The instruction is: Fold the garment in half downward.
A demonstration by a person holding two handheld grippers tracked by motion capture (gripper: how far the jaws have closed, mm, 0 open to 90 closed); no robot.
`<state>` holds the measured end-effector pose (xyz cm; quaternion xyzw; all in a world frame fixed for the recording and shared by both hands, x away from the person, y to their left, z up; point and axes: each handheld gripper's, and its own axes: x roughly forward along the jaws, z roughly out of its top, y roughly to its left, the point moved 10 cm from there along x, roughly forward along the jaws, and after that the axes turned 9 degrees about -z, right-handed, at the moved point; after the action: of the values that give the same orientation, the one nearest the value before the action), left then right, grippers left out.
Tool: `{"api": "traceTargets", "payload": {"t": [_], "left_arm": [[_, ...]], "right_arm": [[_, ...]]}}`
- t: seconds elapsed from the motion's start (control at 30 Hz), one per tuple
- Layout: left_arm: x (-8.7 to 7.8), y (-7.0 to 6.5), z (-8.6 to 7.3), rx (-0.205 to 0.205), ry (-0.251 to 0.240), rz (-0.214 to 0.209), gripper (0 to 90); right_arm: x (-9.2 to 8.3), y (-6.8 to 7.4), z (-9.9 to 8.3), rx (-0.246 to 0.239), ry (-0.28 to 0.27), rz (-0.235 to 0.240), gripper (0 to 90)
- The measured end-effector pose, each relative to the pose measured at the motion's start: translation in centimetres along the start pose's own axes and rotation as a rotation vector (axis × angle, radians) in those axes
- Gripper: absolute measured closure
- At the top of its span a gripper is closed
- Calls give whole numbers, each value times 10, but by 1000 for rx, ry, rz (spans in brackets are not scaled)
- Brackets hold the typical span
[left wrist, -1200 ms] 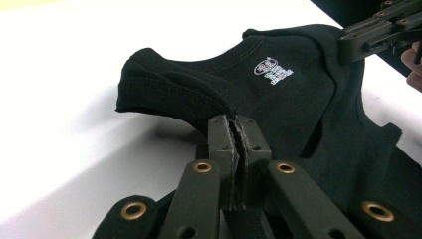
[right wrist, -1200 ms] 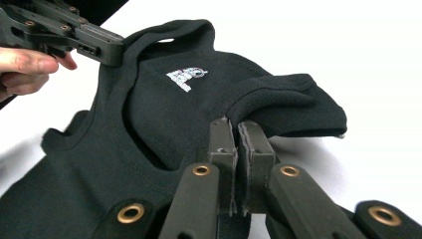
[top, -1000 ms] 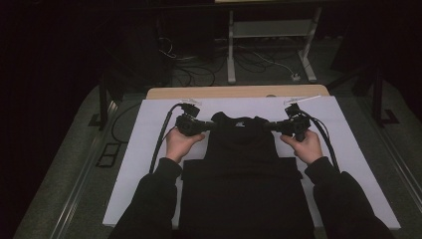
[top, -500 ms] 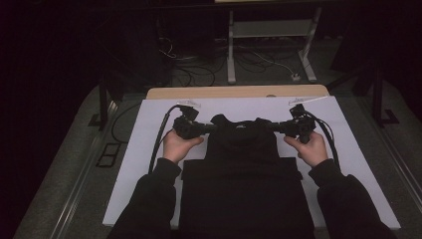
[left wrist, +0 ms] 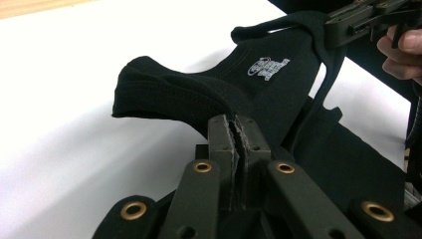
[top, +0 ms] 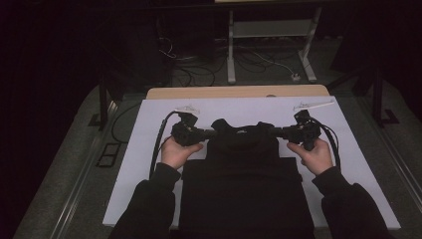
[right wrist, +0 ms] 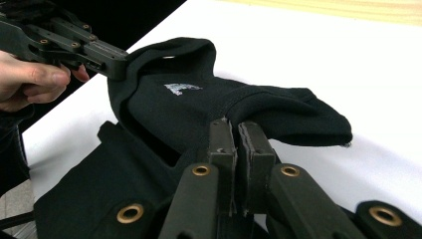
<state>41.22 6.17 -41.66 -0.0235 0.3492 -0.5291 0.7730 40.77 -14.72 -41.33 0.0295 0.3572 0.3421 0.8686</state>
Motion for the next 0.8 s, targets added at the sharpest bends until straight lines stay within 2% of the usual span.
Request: {"api": "traceTargets", "payload": {"t": [0.5, 0.8], "left_arm": [[-6, -16, -15, -9, -11, -5, 859], [-12, -27, -27, -21, -12, -8, 859]], "right_arm": [[-8, 14, -19, -9, 19, 6, 844], [-11, 25, -31, -25, 35, 28, 845]]}}
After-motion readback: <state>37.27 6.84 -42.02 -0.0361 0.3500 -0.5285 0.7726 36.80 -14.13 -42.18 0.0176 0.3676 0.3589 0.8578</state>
